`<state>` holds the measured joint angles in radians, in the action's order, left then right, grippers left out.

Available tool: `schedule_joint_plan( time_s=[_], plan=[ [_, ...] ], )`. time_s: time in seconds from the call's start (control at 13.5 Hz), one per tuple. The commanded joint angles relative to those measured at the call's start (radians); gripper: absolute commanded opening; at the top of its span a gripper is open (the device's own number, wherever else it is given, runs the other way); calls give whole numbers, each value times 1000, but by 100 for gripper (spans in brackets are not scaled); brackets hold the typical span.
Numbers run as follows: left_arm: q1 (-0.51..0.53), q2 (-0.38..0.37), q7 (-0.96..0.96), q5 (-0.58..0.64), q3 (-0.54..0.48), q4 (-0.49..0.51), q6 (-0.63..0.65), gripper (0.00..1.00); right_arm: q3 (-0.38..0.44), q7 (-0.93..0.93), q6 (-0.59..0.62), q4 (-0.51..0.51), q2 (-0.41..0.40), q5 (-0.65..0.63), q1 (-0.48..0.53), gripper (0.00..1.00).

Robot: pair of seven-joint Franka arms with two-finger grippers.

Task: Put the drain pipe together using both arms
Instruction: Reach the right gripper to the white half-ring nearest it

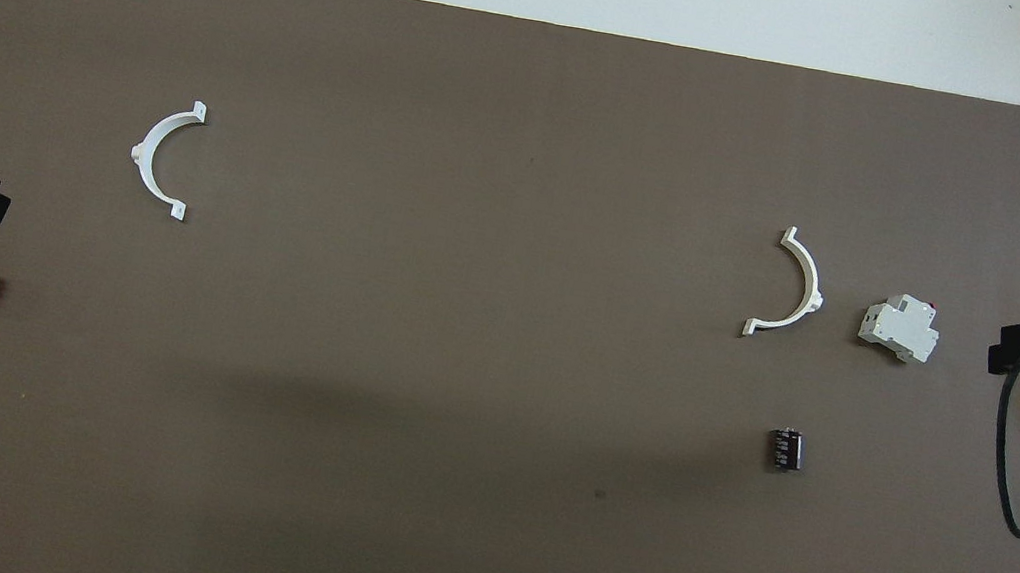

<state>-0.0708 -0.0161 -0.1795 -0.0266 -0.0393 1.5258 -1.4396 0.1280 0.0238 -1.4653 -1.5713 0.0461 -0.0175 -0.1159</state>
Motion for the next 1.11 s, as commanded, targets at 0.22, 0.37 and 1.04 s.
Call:
schedule_joint_plan(
  time_s=[0.22, 0.37, 1.04],
  plan=[
    [2, -21, 5, -1, 1, 22, 4, 100, -4, 4, -13, -22, 20, -6, 8, 100],
    [2, -22, 5, -3, -1, 22, 4, 100, -4, 2, -77, -79, 46, -2, 12, 100],
    [2, -22, 5, -1, 1, 22, 4, 100, -5, 143, -588, -296, -127, 8, -34, 100]
  ],
)
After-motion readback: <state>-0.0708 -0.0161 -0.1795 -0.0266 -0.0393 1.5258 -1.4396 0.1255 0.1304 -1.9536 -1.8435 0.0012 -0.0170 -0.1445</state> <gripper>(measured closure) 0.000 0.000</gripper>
